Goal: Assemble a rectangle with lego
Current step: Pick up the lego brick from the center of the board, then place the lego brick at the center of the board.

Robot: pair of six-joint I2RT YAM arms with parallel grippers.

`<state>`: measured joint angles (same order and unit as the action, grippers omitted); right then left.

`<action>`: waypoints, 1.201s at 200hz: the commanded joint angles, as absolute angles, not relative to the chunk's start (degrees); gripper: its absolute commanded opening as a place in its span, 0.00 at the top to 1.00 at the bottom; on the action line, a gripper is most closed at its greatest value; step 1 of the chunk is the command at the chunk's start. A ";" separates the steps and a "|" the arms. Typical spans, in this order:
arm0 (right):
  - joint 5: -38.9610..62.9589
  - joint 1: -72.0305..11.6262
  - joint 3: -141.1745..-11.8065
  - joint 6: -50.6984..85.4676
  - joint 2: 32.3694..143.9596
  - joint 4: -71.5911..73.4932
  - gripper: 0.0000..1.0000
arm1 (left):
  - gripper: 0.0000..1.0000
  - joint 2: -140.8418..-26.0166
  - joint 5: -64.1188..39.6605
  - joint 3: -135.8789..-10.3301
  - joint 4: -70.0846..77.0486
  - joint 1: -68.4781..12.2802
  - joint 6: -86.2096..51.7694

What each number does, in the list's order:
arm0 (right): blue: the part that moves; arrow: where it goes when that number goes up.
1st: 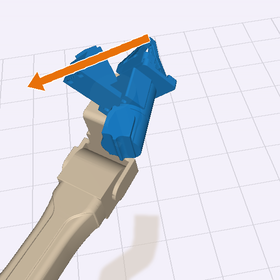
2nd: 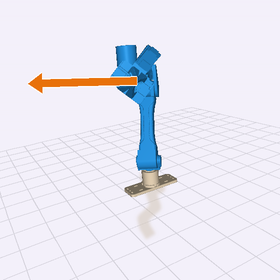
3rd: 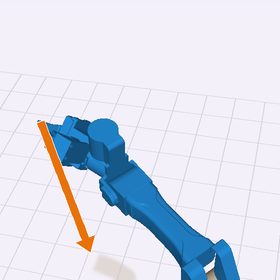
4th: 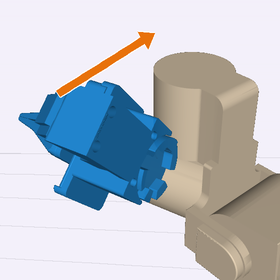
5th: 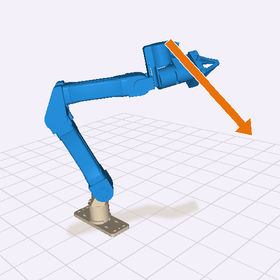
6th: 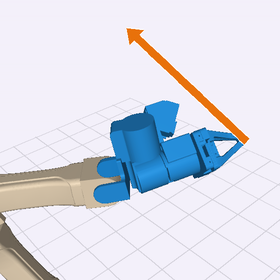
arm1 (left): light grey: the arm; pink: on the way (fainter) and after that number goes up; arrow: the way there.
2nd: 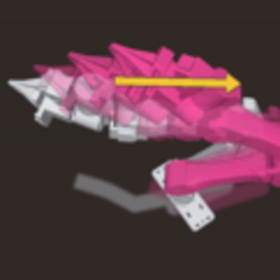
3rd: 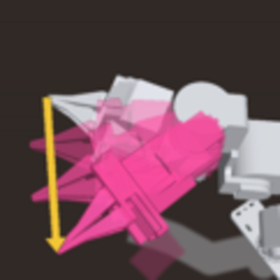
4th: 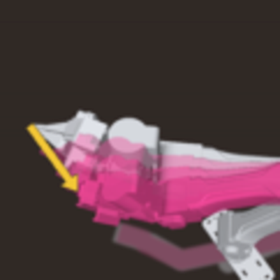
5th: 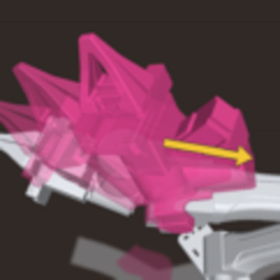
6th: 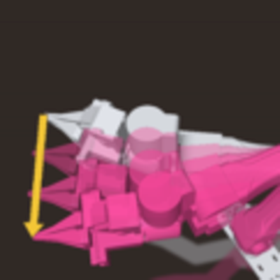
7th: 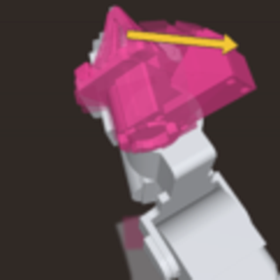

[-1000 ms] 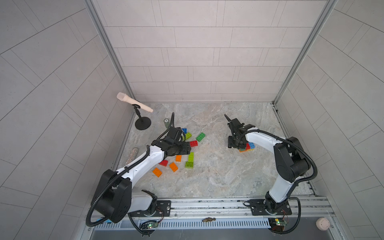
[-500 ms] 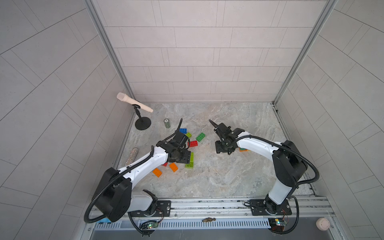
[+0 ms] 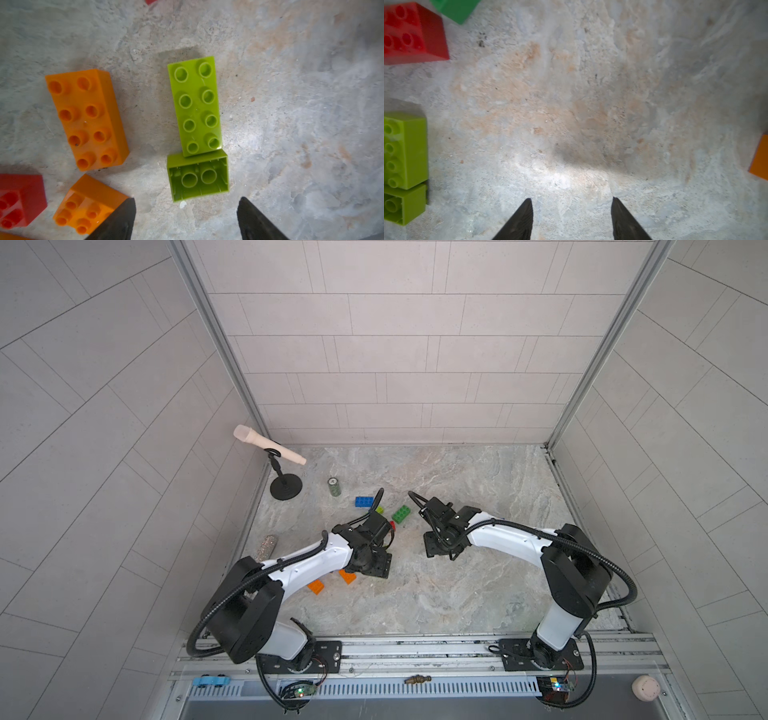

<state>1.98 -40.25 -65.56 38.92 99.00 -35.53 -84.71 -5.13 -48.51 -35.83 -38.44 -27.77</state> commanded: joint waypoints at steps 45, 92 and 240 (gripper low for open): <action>2.02 -40.25 -63.37 41.00 97.41 -34.19 0.39 | 0.25 -91.08 -4.82 -50.84 -32.56 -39.11 -27.17; 2.46 -40.25 -63.40 40.19 97.04 -34.35 0.39 | 0.44 -89.98 -6.14 -51.66 -33.33 -39.12 -27.25; 14.87 -38.00 -36.29 16.20 69.12 22.13 0.27 | 0.58 -85.53 -51.45 -63.56 -9.69 -26.50 -46.84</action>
<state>13.58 -38.09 -36.07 22.61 68.03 10.09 -84.93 -43.86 -62.06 -14.57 -26.17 -43.97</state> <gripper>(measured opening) 0.726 0.517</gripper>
